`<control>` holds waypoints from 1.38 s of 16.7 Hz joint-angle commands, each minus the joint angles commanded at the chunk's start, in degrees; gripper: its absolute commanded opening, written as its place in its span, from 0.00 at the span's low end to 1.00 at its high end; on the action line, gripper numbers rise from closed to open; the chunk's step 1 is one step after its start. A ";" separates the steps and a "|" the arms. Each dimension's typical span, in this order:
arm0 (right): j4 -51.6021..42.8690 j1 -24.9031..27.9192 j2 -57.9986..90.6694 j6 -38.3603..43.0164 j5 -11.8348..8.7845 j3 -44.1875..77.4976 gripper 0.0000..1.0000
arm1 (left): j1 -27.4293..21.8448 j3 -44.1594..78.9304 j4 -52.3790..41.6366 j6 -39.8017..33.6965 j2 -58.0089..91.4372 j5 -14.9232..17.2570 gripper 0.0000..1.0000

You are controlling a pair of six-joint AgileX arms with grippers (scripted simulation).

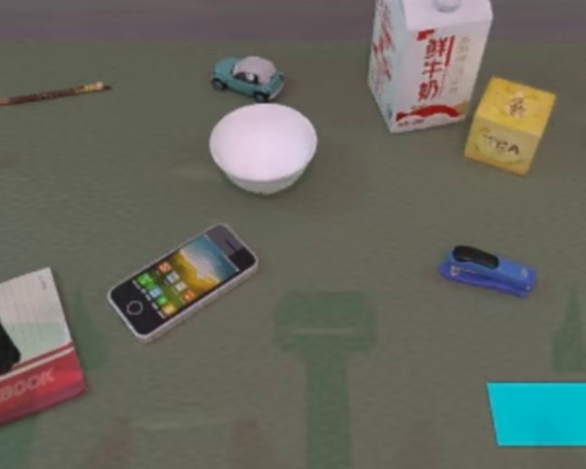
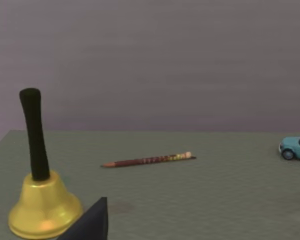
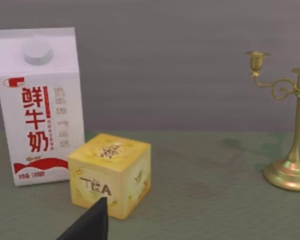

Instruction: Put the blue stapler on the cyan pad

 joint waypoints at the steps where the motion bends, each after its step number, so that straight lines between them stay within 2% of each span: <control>1: 0.00 0.00 0.00 0.00 0.00 0.00 1.00 | 0.00 0.00 0.00 0.00 0.00 0.00 1.00; 5: -2.69 0.96 3.55 -1.86 -0.11 3.53 1.00 | 0.00 0.00 0.00 0.00 0.00 0.00 1.00; 9: -11.62 3.76 16.80 -7.98 -0.08 16.41 1.00 | 0.00 0.00 0.00 0.00 0.00 0.00 1.00; 23: -59.31 18.16 98.32 -39.84 0.17 82.80 1.00 | 0.00 0.00 0.00 0.00 0.00 0.00 1.00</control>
